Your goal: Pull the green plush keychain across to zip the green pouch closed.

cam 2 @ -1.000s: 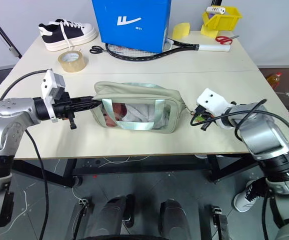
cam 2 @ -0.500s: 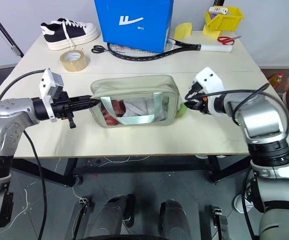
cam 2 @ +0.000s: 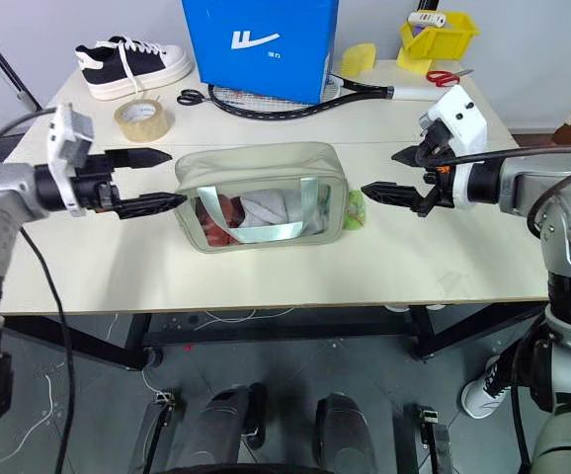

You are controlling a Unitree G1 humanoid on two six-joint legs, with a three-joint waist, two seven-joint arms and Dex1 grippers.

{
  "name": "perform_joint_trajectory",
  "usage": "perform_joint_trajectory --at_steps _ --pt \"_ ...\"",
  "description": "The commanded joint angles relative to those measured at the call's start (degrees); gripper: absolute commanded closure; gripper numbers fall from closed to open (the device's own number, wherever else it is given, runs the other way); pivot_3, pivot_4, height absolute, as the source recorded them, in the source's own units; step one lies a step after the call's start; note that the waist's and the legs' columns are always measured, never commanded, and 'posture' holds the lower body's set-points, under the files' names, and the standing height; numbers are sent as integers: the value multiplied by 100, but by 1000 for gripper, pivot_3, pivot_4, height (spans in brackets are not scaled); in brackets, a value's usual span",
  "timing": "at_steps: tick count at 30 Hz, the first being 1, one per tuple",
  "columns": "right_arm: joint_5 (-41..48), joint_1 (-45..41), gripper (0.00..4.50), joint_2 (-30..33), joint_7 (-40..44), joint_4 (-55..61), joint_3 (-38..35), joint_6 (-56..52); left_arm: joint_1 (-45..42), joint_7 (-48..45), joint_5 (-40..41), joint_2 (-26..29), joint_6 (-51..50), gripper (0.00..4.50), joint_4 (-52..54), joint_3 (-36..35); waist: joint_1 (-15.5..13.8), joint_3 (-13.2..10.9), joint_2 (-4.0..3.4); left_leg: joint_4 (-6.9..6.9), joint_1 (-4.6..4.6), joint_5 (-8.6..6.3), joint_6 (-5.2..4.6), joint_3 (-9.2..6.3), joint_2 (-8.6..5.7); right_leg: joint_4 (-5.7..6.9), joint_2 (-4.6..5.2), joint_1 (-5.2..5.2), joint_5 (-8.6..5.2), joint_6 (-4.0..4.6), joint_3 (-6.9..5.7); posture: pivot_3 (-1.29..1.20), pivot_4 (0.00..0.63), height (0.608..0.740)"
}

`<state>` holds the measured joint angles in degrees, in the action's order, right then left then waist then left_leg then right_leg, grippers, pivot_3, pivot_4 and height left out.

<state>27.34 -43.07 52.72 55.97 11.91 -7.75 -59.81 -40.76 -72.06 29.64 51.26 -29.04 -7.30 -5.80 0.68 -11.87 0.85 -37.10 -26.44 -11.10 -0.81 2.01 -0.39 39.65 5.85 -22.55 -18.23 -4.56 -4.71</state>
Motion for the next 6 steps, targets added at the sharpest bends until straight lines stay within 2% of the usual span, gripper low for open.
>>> perform_joint_trajectory --at_steps 1,6 --pt "314 122 0 165 165 368 -367 266 9 -371 271 301 -24 55 199 -352 0 0 0 -1 1 0 0 0 0 0 0 2 0 0 0 0 150 707" --pt "501 436 0 283 249 546 -471 443 71 -360 354 455 -159 55 267 -502 -15 0 0 -3 2 0 0 -5 0 -1 2 7 0 0 1 0 150 707"
